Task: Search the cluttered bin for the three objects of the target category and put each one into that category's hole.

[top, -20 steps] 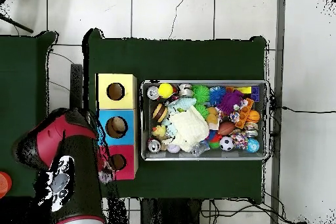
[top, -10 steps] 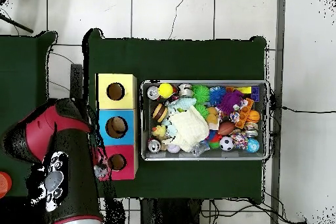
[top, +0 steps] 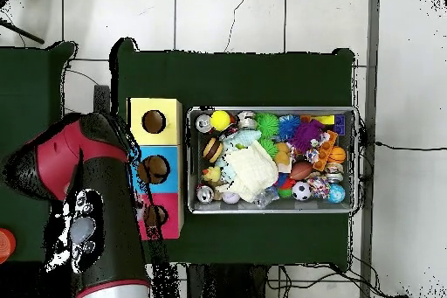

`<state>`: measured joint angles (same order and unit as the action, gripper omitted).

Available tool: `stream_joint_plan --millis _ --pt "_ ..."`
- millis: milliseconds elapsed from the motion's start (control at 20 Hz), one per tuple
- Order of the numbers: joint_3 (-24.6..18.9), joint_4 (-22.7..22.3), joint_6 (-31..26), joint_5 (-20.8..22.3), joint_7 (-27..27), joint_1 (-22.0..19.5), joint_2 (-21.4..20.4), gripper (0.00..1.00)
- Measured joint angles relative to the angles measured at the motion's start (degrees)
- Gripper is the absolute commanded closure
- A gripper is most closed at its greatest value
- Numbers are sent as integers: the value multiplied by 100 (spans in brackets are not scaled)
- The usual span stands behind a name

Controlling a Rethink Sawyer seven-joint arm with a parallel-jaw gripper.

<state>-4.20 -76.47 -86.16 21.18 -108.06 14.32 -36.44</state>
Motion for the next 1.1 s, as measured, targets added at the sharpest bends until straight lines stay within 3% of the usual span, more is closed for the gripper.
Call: stream_joint_plan --millis 450,1100 --pt "-1 63 76 244 0 -49 67 100" --pt "-9 398 185 566 0 -51 630 100"
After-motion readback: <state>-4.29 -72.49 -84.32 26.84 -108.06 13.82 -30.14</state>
